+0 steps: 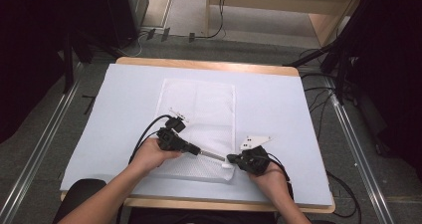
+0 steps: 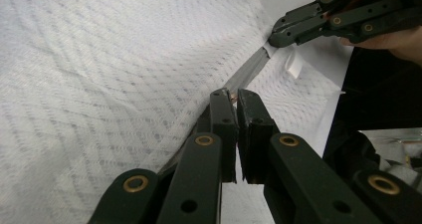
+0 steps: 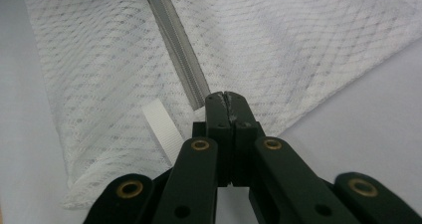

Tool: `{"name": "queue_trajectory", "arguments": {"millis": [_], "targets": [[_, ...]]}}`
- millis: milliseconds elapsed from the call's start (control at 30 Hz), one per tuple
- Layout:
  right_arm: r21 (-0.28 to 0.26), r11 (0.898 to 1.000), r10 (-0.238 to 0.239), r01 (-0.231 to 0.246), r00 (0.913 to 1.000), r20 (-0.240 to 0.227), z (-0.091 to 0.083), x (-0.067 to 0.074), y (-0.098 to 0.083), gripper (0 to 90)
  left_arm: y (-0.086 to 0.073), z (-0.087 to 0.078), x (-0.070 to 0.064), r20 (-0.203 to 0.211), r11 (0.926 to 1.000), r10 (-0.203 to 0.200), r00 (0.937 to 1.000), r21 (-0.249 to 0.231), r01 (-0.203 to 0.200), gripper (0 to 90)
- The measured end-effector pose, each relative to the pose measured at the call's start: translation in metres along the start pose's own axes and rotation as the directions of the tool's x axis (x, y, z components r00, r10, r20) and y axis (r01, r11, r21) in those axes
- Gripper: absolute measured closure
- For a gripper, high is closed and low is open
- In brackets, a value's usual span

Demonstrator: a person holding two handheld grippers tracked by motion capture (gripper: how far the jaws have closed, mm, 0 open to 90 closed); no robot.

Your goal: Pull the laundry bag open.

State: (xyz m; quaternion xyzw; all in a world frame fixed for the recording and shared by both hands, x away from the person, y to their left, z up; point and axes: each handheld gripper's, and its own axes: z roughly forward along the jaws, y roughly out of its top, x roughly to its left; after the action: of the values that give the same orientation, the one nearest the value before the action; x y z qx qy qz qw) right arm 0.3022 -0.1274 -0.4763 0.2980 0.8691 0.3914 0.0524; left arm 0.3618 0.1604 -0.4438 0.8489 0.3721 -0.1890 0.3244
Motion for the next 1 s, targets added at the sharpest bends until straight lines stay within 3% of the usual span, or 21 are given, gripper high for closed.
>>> {"name": "queue_trajectory", "arguments": {"millis": [233,500,667,867,1000], "targets": [[0.009,1.0,0.019,-0.019,0.9995,-0.024,0.0,-0.003,0.001,90.0,-0.005,-0.005,0.004,-0.003,0.9995,-0.028,0.9996,-0.014,0.028,88.0],[0.01,1.0,0.0,0.001,0.9992,-0.039,0.0,-0.005,0.001,90.0,-0.014,-0.016,0.009,-0.016,0.9985,-0.048,0.9987,-0.025,0.048,88.1],[0.021,1.0,0.002,-0.001,0.9987,-0.051,0.0,-0.007,0.003,90.0,-0.024,-0.029,0.015,-0.02,0.9973,-0.069,0.9974,-0.028,0.068,88.0],[0.031,1.0,0.004,-0.002,0.9981,-0.061,0.001,-0.008,0.004,90.0,-0.037,-0.045,0.022,-0.065,0.9959,-0.084,0.9943,-0.038,0.082,88.0],[0.035,0.999,0.005,-0.003,0.9977,-0.068,0.001,-0.009,0.005,90.0,-0.049,-0.064,0.034,-0.09,0.9914,-0.117,0.989,-0.069,0.111,88.1]]}}
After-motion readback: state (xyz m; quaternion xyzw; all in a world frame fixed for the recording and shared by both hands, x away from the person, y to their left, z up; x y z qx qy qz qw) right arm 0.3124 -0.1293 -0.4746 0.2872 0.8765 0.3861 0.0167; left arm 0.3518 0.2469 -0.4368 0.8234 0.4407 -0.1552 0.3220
